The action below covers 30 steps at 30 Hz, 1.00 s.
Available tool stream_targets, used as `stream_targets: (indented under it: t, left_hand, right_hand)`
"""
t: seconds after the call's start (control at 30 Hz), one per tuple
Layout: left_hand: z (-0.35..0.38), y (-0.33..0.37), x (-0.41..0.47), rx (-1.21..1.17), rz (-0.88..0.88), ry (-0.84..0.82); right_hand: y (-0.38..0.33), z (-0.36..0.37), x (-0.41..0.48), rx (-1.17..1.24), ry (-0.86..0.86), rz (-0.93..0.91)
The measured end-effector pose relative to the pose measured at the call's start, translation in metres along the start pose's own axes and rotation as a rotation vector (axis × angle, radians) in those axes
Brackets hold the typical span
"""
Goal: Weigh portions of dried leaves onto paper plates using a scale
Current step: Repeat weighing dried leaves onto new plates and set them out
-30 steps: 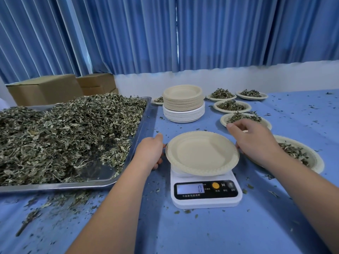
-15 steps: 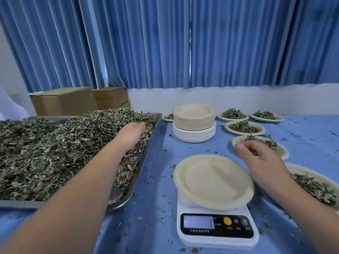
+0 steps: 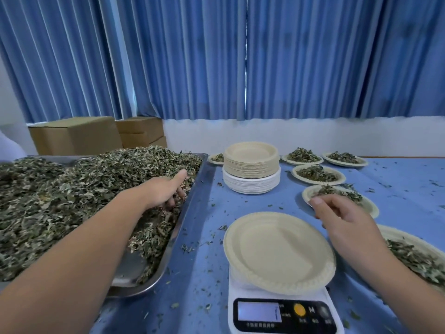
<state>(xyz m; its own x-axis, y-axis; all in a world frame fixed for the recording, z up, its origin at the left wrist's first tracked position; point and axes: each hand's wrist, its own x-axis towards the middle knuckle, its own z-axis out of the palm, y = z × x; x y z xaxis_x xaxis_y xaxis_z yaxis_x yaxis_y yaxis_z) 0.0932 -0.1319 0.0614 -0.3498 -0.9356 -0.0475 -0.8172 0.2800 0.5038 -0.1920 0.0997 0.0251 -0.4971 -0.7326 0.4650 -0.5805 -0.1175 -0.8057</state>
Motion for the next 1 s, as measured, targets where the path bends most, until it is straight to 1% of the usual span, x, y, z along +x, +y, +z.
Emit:
stream_targets:
  t: [0.07,0.2,0.23,0.37,0.47,0.53,0.6,0.63,0.7,0.77,0.9,0.93,1.0]
  left_hand:
    - [0.003,-0.002,-0.004,0.069,0.014,-0.002]
    - [0.015,-0.007,-0.016,0.104,-0.132,-0.205]
    - [0.013,-0.006,-0.019,0.113,-0.127,-0.206]
    - [0.002,0.003,-0.031,0.099,0.015,-0.103]
    - [0.005,0.003,-0.045,0.248,0.044,-0.105]
    - [0.011,-0.002,-0.056,0.238,-0.001,-0.206]
    - [0.013,-0.008,-0.068,0.146,-0.115,-0.323]
    - [0.013,-0.01,-0.075,0.117,-0.141,-0.356]
    - [0.01,-0.014,-0.087,0.137,-0.107,-0.339]
    - [0.006,-0.016,-0.096,0.16,-0.042,-0.269]
    - [0.002,-0.014,-0.113,0.091,0.014,-0.135]
    - [0.003,-0.014,-0.116,0.111,0.014,-0.132]
    - [0.01,-0.016,-0.124,0.173,0.023,-0.206]
  right_hand:
    - [-0.001,0.001,-0.001,-0.013,-0.002,-0.01]
    - [-0.002,0.003,-0.002,-0.028,-0.006,-0.041]
    - [-0.001,0.003,-0.002,-0.029,-0.004,-0.039]
    - [0.001,0.0,-0.001,-0.042,0.01,-0.025]
    - [0.001,-0.002,-0.001,-0.031,0.008,-0.021]
    - [0.0,-0.002,-0.002,-0.037,-0.002,-0.022]
    - [-0.002,-0.002,-0.003,-0.044,-0.009,-0.026]
    - [-0.002,-0.002,-0.004,-0.045,-0.011,-0.029]
    - [-0.003,-0.003,-0.005,-0.047,-0.015,-0.031]
    - [-0.003,-0.003,-0.006,-0.05,-0.014,-0.039]
    - [-0.002,-0.005,-0.007,-0.049,-0.002,-0.053]
    - [-0.002,-0.005,-0.007,-0.046,0.001,-0.055]
    - [-0.001,-0.004,-0.007,-0.053,0.0,-0.064]
